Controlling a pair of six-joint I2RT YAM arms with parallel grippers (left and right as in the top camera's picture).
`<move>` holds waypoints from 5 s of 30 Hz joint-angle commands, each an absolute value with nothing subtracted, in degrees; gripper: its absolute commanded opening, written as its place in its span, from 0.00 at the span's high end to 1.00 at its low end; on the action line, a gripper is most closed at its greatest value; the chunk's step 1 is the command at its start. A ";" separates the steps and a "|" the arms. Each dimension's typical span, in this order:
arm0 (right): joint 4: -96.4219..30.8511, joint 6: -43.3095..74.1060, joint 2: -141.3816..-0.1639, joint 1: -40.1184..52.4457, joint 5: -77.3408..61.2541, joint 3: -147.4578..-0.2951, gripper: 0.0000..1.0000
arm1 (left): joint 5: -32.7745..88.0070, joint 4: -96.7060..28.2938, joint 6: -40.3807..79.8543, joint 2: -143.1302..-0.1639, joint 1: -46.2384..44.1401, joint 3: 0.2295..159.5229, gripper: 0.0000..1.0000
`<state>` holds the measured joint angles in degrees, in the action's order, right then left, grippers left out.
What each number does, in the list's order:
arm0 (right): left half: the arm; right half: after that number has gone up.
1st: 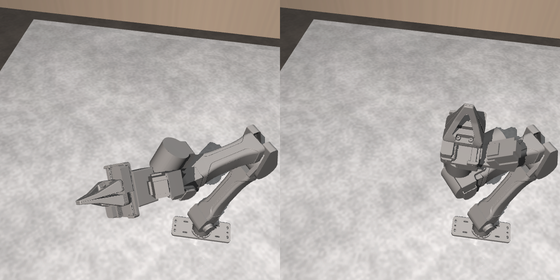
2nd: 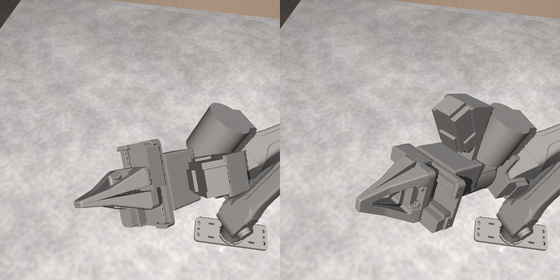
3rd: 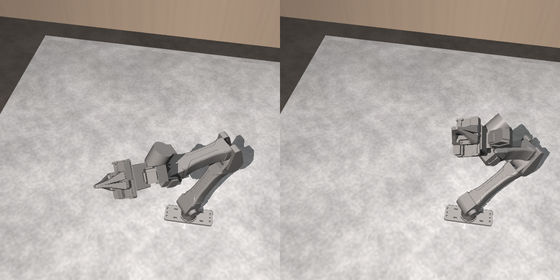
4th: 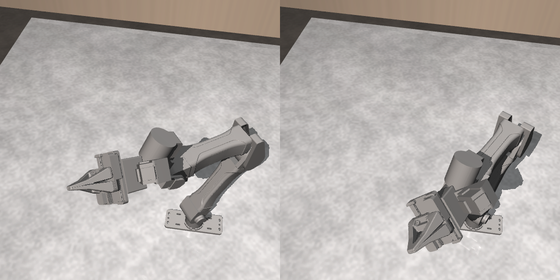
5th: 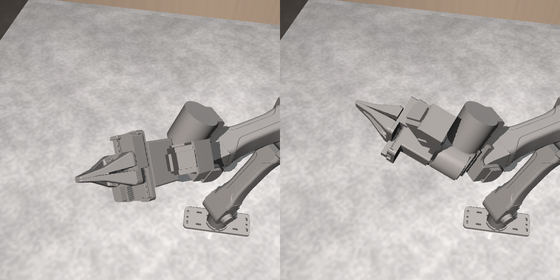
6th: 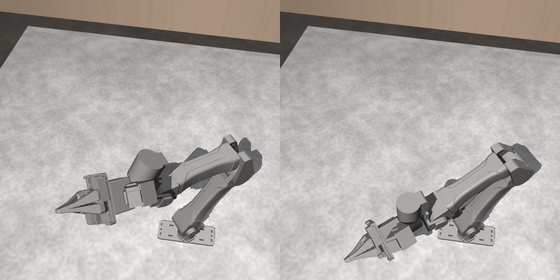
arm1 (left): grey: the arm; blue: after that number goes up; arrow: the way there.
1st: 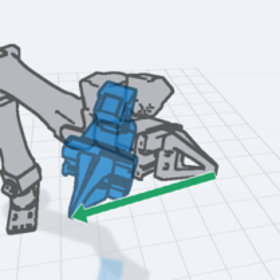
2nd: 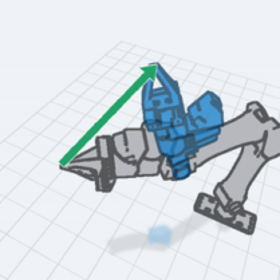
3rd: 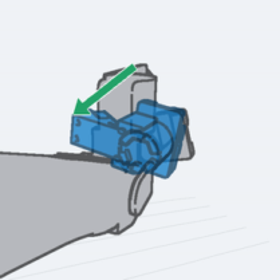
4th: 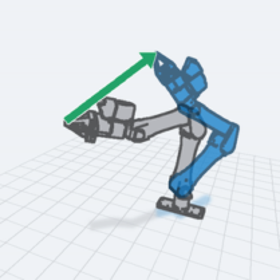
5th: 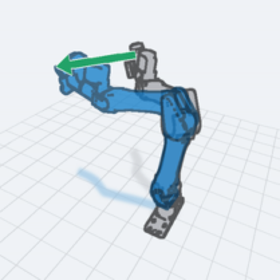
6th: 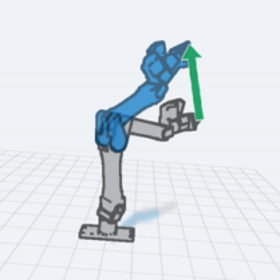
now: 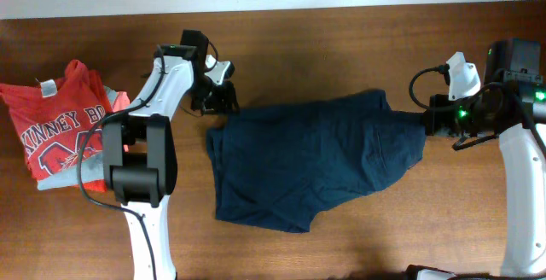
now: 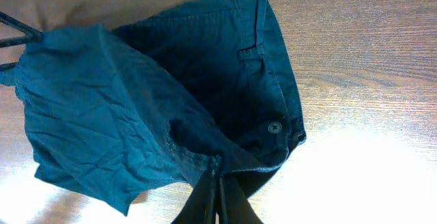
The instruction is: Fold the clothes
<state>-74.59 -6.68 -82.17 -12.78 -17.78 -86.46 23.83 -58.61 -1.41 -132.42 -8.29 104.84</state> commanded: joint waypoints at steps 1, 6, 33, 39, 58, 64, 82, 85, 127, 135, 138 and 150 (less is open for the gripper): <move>-74.59 -7.33 -82.02 -13.15 -17.26 -87.18 0.96 | 28.05 -58.48 -0.64 -134.67 -8.84 104.99 0.60; -74.59 -7.31 -82.02 -13.15 -17.26 -87.18 0.96 | 31.33 -57.98 -0.64 -134.69 -8.84 104.99 0.75; -49.15 -4.19 -92.58 -12.01 -17.72 -87.18 0.96 | 21.19 -48.69 -2.79 -128.22 -5.67 133.05 1.00; -52.31 -4.25 -93.84 -11.27 -17.74 -87.22 0.96 | 21.41 -61.80 -2.61 -127.22 -5.67 134.26 1.00; -83.81 -4.27 -77.49 -11.27 -17.26 -87.22 0.96 | 15.59 -96.73 -9.26 -114.30 -5.72 132.92 1.00; -87.55 -4.27 -78.50 -11.27 -17.10 -86.63 0.96 | 15.79 -96.71 -8.03 -112.46 -5.89 132.35 1.00; -76.82 -2.48 -87.26 -11.31 -8.84 -86.59 0.96 | 15.14 -65.95 -8.75 -112.92 -10.44 120.99 0.99; -73.56 -0.60 -89.84 -11.31 -6.37 -86.59 0.96 | 15.09 -60.49 -8.71 -112.92 -10.72 117.01 0.99; -66.19 8.25 -101.95 -12.86 1.23 -85.65 0.17 | 12.95 -42.98 -8.95 -125.03 -13.26 108.14 0.30; -63.09 4.71 -101.97 -18.83 -11.73 -78.15 0.13 | 12.16 -44.03 -10.04 -126.65 -13.41 107.81 0.40; -61.52 2.26 -101.97 -21.10 -16.86 -75.88 0.13 | 12.19 -44.12 -12.19 -127.79 -13.78 107.81 0.41; -54.89 -0.23 -102.02 -23.22 -25.06 -65.39 0.13 | 10.81 -47.59 -14.04 -135.13 -14.63 107.81 0.45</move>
<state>-56.60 0.67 -101.75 -23.11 -21.19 -68.03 12.34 -46.00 -12.91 -133.53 -14.68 107.98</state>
